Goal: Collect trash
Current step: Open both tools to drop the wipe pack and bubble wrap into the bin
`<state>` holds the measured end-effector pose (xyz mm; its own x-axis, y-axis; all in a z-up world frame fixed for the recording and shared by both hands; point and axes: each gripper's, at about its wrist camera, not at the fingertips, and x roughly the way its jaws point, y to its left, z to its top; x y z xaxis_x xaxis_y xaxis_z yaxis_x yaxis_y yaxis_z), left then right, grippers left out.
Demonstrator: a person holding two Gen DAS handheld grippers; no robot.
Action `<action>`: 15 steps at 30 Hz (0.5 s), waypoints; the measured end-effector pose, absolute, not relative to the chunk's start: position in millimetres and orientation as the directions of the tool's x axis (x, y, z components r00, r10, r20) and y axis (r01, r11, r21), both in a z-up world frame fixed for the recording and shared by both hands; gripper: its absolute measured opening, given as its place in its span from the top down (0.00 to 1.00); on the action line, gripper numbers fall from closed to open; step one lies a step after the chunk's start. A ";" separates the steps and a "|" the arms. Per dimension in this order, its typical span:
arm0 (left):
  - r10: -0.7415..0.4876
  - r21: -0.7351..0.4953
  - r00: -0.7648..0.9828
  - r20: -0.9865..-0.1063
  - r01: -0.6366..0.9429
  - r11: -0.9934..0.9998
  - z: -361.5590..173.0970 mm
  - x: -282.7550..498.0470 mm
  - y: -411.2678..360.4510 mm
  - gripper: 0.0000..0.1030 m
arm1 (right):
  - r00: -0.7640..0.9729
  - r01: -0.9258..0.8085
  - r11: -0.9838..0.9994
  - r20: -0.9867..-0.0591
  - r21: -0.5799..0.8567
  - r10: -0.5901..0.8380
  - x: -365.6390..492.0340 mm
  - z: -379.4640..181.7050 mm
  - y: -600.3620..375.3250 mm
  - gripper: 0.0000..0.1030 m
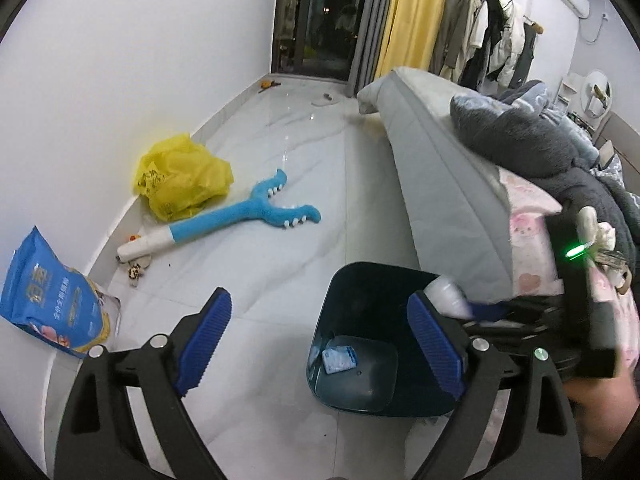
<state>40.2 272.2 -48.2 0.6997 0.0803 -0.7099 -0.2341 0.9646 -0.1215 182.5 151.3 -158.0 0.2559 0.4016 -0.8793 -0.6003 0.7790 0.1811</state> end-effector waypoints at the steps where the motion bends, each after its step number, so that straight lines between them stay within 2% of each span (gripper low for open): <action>1: 0.082 -0.121 0.704 -0.705 -0.233 0.965 -45.7 37.6 271.9 0.11 | 0.242 -0.598 0.781 -0.888 0.181 0.391 182.9 -164.1 154.3 0.68; 8: 0.095 -0.150 0.742 -0.664 -0.257 0.955 -23.8 22.7 281.2 0.05 | 0.197 -0.594 0.791 -0.926 0.148 0.322 181.6 -193.8 164.7 0.68; 10: 0.120 -0.136 0.756 -0.643 -0.268 0.954 -15.8 19.9 281.5 0.05 | 0.194 -0.603 0.788 -0.934 0.128 0.300 178.7 -198.4 165.9 0.61; 12: 0.135 -0.129 0.775 -0.617 -0.268 0.955 -9.4 16.3 281.9 0.05 | 0.196 -0.605 0.788 -0.939 0.112 0.284 176.6 -201.5 164.9 0.43; 15: 0.126 -0.164 0.807 -0.577 -0.266 0.950 2.0 9.6 282.5 0.05 | 0.194 -0.603 0.789 -0.938 0.115 0.286 176.6 -197.9 160.8 0.34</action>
